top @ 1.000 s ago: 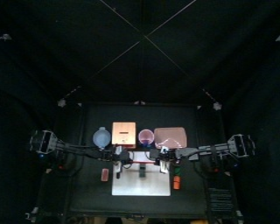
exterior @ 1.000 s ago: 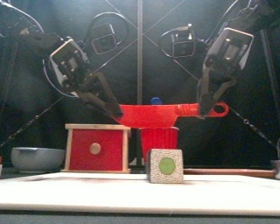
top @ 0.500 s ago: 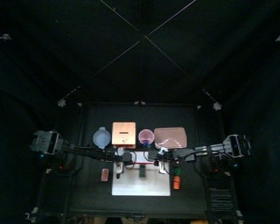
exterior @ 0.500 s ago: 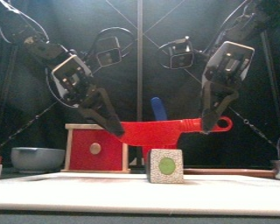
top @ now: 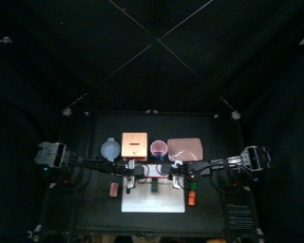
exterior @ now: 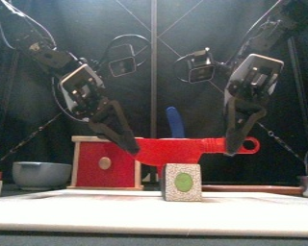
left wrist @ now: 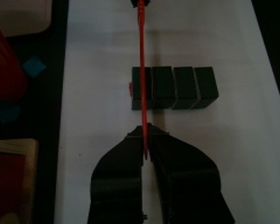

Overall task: Cut the sushi into 4 pieces with the knife
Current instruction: Cut the sushi into 4 pieces

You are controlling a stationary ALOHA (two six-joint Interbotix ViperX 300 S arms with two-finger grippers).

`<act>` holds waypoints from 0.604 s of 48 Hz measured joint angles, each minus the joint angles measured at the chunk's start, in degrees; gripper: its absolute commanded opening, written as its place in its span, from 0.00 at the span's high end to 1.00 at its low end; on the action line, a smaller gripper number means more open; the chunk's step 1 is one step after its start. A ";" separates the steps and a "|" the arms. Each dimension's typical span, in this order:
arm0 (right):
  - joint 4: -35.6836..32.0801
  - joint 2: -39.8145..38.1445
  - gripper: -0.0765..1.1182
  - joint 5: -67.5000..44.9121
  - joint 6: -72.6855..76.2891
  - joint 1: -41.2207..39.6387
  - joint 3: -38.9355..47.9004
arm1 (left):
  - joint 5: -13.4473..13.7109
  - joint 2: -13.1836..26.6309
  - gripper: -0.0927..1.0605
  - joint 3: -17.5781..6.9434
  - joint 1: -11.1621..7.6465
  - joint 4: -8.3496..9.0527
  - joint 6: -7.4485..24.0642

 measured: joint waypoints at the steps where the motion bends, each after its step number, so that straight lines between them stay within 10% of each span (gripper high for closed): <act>1: -0.09 0.09 0.67 -0.09 0.00 0.00 0.00 | 0.09 0.09 0.54 0.00 -0.09 -0.09 0.00; 29: 0.09 0.70 0.67 0.00 0.00 0.18 -0.26 | 0.00 0.79 0.54 -0.09 -0.44 -1.14 0.00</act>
